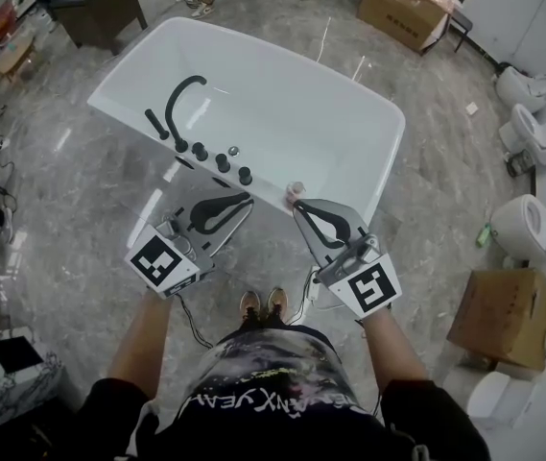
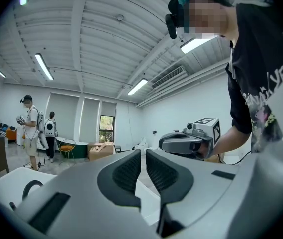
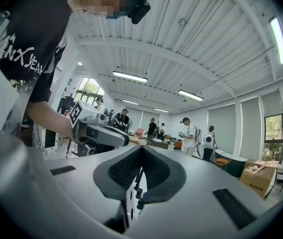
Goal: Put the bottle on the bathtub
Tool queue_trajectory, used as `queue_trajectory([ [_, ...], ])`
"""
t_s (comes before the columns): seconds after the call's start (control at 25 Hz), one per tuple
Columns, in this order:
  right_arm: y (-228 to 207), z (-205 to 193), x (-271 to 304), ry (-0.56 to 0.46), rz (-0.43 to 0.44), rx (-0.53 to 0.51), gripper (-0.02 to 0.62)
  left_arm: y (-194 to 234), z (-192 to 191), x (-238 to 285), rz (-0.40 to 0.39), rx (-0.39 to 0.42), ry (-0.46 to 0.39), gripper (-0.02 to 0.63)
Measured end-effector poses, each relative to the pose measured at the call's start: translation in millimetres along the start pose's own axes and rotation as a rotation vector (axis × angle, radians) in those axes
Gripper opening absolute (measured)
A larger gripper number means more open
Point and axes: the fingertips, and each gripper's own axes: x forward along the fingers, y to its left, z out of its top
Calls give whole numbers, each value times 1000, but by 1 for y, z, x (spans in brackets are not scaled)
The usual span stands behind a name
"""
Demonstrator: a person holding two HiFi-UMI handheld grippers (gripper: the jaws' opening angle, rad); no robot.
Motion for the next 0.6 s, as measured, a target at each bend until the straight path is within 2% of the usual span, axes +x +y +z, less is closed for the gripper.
queue_trajectory([
  [0.6, 7, 12, 4, -26, 47, 0, 2, 1, 6, -4, 28, 19, 8, 46],
])
